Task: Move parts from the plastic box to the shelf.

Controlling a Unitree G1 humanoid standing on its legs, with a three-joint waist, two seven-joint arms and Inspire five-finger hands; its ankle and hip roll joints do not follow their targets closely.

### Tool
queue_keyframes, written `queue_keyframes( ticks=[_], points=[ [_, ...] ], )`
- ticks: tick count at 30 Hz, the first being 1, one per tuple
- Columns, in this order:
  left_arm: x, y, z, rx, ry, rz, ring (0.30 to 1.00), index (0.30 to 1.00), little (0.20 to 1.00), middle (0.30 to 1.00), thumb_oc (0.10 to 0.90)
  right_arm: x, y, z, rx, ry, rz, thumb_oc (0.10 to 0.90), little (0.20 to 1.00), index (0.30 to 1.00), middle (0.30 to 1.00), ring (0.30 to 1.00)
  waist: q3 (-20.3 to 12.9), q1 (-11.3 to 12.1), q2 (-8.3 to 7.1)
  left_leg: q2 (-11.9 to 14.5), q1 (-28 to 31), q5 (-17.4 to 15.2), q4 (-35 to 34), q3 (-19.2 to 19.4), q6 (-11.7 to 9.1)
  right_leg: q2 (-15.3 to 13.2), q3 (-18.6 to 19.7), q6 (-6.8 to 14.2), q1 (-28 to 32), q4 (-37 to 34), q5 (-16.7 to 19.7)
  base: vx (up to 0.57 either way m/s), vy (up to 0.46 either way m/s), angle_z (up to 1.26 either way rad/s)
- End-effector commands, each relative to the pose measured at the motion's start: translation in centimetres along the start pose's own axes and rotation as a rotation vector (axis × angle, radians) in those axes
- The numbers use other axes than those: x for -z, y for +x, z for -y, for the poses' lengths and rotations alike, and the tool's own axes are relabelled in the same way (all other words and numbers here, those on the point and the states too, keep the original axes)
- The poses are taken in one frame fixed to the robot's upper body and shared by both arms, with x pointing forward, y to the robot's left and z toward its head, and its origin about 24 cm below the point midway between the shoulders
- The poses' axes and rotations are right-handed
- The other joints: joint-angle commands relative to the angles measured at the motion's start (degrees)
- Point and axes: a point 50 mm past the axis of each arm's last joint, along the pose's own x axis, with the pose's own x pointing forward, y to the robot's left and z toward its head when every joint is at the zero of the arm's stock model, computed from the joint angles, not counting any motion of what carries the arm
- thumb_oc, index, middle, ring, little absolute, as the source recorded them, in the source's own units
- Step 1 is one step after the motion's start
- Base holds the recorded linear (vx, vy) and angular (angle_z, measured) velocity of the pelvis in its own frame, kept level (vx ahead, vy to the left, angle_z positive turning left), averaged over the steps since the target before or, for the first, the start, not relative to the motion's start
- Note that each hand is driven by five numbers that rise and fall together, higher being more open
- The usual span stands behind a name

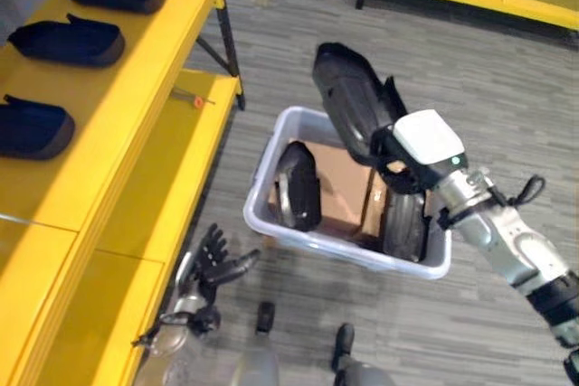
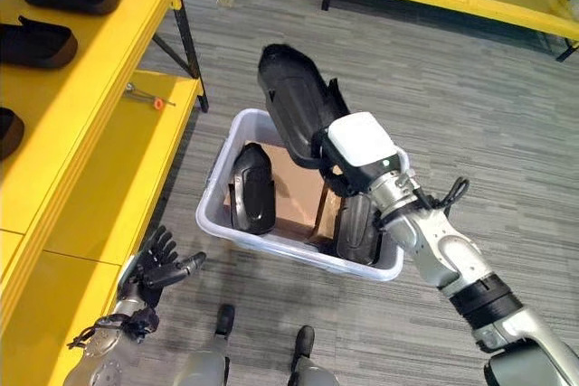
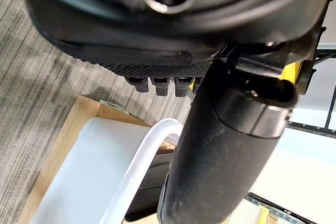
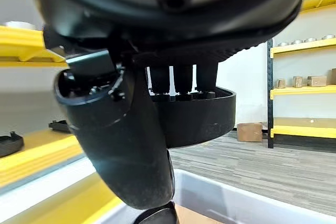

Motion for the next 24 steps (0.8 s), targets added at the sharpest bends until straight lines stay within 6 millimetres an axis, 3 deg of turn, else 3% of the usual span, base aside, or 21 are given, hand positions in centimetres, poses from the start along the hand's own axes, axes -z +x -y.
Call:
queue_keyframes(
  ticks=[1, 3, 9, 11, 13, 15, 16, 17, 18, 21, 24],
  points=[
    [0.0, -0.3, 0.9, 0.06, 0.034, 0.04, 1.0, 1.0, 1.0, 1.0, 0.9, -0.1, 1.1, 3.1, 0.161, -0.002, 0.034, 0.4, 0.3, 0.3, 0.3, 0.3, -12.3, 0.4, 1.02, 4.0, 5.5, -3.3, -1.5, -0.1, -1.2, -2.5, 0.3, 3.4, -2.2, 5.4, -4.0, 0.0, -0.049, -0.16],
    [0.0, -0.3, 0.9, 0.058, 0.031, 0.041, 1.0, 1.0, 1.0, 1.0, 0.9, -0.5, 1.1, 2.9, 0.159, 0.012, 0.047, 0.4, 0.3, 0.3, 0.3, 0.3, -12.4, 0.4, 1.12, 4.2, 5.9, -3.3, -1.5, -0.2, -1.2, -2.3, 0.6, 3.2, -2.0, 5.8, -4.5, 0.0, -0.053, -0.05],
    [0.0, -0.5, 0.6, 0.014, -0.009, 0.054, 1.0, 1.0, 1.0, 1.0, 0.9, -3.9, 3.5, 4.1, 0.202, 0.073, 0.207, 0.4, 0.3, 0.3, 0.3, 0.3, -11.7, 1.9, 1.69, 8.2, 6.5, -0.2, -1.5, -1.6, -2.6, 1.4, 0.4, 0.7, -2.6, 11.5, -9.7, -0.05, -0.172, -0.01],
    [0.1, 0.0, 0.9, 0.007, -0.019, 0.049, 1.0, 1.0, 1.0, 1.0, 0.9, -5.2, 4.7, 5.5, 0.253, 0.069, 0.273, 0.4, 0.3, 0.3, 0.3, 0.3, -9.3, 3.6, 1.87, 9.6, 2.8, 4.3, -1.5, -3.8, -4.7, 2.0, -2.8, -0.5, -4.5, 14.1, -11.5, -0.22, -0.24, 0.06],
    [-0.1, 0.3, 1.1, 0.012, -0.007, 0.054, 1.0, 1.0, 1.0, 1.0, 0.9, -5.2, 4.7, 6.6, 0.291, 0.071, 0.285, 0.4, 0.3, 0.3, 0.3, 0.3, -8.7, 4.0, 1.87, 9.1, -1.6, 7.2, -1.5, -6.1, -5.7, 1.5, -6.3, -0.9, -5.8, 14.6, -12.0, -0.18, -0.191, 0.37],
    [-0.2, 0.5, 1.3, 0.019, 0.007, 0.057, 1.0, 1.0, 1.0, 1.0, 0.9, -5.0, 4.4, 7.2, 0.321, 0.069, 0.28, 0.4, 0.3, 0.3, 0.3, 0.3, -8.5, 3.6, 2.04, 8.2, -4.1, 8.9, -1.5, -6.2, -5.4, 0.9, -8.0, -1.0, -6.4, 14.7, -11.7, -0.14, -0.098, 1.45],
    [-0.4, 0.7, 1.4, 0.026, 0.02, 0.059, 1.0, 1.0, 1.0, 1.0, 0.9, -4.7, 3.9, 7.7, 0.348, 0.061, 0.268, 0.4, 0.3, 0.3, 0.3, 0.3, -7.9, 2.9, 1.96, 6.3, -2.9, 7.2, -0.8, 0.1, -2.8, -0.5, -10.6, -1.2, -6.9, 15.0, -11.4, -0.23, -0.159, 1.53],
    [-0.4, 0.7, 1.5, 0.031, 0.026, 0.061, 1.0, 1.0, 1.0, 1.0, 0.9, -4.8, 3.6, 7.7, 0.364, 0.079, 0.276, 0.4, 0.3, 0.3, 0.3, 0.3, -7.7, 2.5, 1.59, 5.8, -2.5, 4.8, 2.9, 3.3, -1.3, -1.3, -12.0, -1.4, -7.1, 14.7, -11.0, -0.22, -0.199, 1.44],
    [-0.5, 0.8, 1.6, 0.038, 0.026, 0.065, 1.0, 1.0, 1.0, 1.0, 0.9, -4.9, 3.3, 7.9, 0.371, 0.064, 0.283, 0.4, 0.3, 0.3, 0.3, 0.3, -7.9, 1.6, 1.05, 6.3, -1.2, 1.6, 7.9, 7.3, -1.0, -1.9, -12.9, -1.4, -7.1, 14.3, -11.5, -0.15, -0.133, 1.12],
    [-0.6, 1.1, 2.3, 0.064, 0.018, 0.074, 1.0, 1.0, 1.0, 1.0, 0.9, -4.5, 2.7, 7.6, 0.379, 0.056, 0.261, 0.4, 0.3, 0.3, 0.3, 0.3, -8.4, 0.2, 1.27, 7.9, 2.0, -2.5, 13.1, 11.4, -1.5, -2.2, -15.6, -2.1, -6.8, 13.6, -11.8, -0.05, 0.009, 1.34],
    [0.0, 0.9, 3.1, 0.098, 0.021, 0.052, 1.0, 1.0, 1.0, 1.0, 0.9, -3.7, 1.1, 7.8, 0.372, 0.037, 0.226, 0.4, 0.3, 0.3, 0.3, 0.3, -9.6, -2.2, 2.09, 6.6, 4.9, -6.9, 6.9, 15.5, -1.1, -4.8, -18.9, -0.5, -4.5, 15.0, -11.0, 0.05, 0.168, 1.89]
  ],
)
